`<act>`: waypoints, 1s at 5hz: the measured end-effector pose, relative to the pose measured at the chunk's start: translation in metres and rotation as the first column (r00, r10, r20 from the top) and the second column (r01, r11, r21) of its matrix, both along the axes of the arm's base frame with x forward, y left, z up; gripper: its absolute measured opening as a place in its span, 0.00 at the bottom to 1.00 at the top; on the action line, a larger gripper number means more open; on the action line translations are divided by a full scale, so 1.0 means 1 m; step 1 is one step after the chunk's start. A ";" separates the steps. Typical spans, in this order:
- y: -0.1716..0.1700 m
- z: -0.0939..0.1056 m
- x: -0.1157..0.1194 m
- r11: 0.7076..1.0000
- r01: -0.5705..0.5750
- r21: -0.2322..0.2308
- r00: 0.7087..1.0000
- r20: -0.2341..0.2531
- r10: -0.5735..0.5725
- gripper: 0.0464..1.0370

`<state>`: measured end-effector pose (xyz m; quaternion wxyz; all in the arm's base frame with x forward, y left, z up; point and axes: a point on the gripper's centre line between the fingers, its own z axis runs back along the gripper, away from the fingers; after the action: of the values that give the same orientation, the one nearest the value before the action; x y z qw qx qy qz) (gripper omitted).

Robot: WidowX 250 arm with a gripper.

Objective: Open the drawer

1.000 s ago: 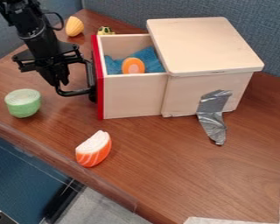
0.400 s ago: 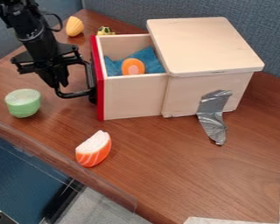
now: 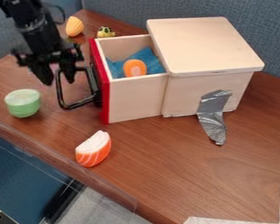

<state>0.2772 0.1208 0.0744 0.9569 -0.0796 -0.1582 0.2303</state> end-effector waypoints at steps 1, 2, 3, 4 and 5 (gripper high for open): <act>0.002 0.024 -0.004 0.999 0.046 0.030 0.999 -0.001 -0.046 0.96; 0.006 0.053 -0.009 0.992 0.107 0.063 0.994 -0.012 -0.106 0.97; 0.008 0.072 -0.014 0.981 0.184 0.058 0.983 -0.031 -0.182 0.96; 0.008 0.072 -0.015 0.980 0.189 0.058 0.982 -0.031 -0.187 0.96; 0.008 0.072 -0.015 0.980 0.190 0.058 0.982 -0.033 -0.188 0.96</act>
<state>0.2623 0.1287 0.1468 0.9785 -0.0618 -0.1437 0.1344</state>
